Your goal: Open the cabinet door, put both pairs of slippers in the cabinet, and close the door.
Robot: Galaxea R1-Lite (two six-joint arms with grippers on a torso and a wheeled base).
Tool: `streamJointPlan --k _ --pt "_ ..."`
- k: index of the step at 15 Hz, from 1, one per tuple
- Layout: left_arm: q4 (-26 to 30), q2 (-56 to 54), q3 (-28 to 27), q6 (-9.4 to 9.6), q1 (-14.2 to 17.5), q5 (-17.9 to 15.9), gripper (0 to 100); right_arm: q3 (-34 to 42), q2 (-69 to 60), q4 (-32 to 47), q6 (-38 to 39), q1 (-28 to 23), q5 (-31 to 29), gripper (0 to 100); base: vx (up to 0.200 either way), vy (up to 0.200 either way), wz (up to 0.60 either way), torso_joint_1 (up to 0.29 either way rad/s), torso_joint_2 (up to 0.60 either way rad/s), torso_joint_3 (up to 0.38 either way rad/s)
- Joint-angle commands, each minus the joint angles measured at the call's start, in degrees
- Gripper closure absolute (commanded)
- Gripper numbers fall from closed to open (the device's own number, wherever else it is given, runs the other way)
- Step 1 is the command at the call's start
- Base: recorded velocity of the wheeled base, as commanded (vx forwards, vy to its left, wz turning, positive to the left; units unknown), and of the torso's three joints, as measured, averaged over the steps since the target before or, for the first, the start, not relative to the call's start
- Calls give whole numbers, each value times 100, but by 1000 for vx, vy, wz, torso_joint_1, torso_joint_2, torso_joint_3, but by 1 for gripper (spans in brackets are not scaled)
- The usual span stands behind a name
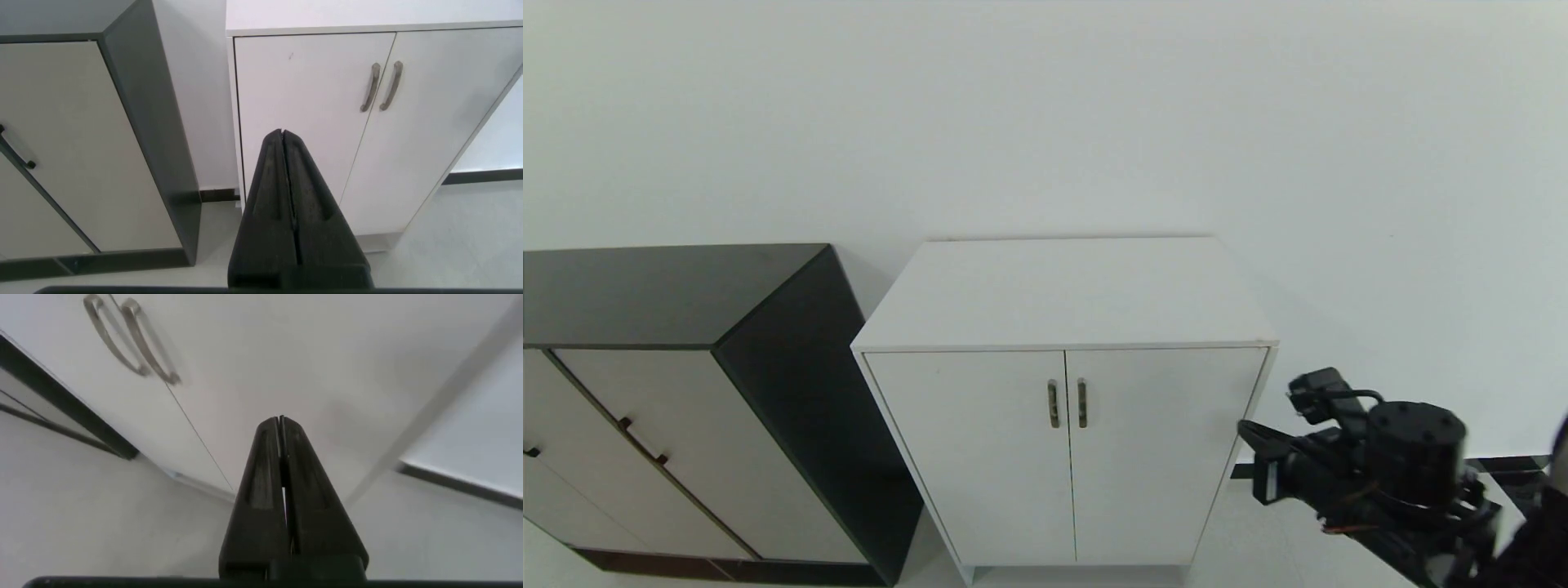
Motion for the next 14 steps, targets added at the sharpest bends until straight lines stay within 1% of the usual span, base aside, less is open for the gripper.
streamJointPlan --k 1,2,3,5,8,11,13,14 --pt "0 0 0 -5 0 14 100 1570 -1810 -6 -7 0 -551 100 0 0 0 0 0 0" --pt "0 0 0 -5 0 93 100 1570 -2328 442 46 -35 -982 100 0 0 0 0 0 0" --pt "0 0 0 -14 0 163 100 1570 -2908 1014 55 -79 -1237 100 0 0 0 0 0 0" --pt "0 0 0 -128 0 198 100 1561 -4394 2763 11 -53 -1237 100 0 0 0 0 0 0" --pt "0 0 0 -137 0 198 100 1500 -6424 4951 -7 -44 -1202 100 0 0 0 0 0 0" --pt "0 0 0 -128 0 189 100 1570 -7769 6445 19 -123 -709 100 0 0 0 0 0 0" --pt "0 0 0 -119 0 189 100 1553 -8560 7342 -112 -229 -59 100 0 0 0 0 0 0" --pt "0 0 0 -111 0 189 100 1553 -8964 7843 -297 -255 345 100 0 0 0 0 0 0"
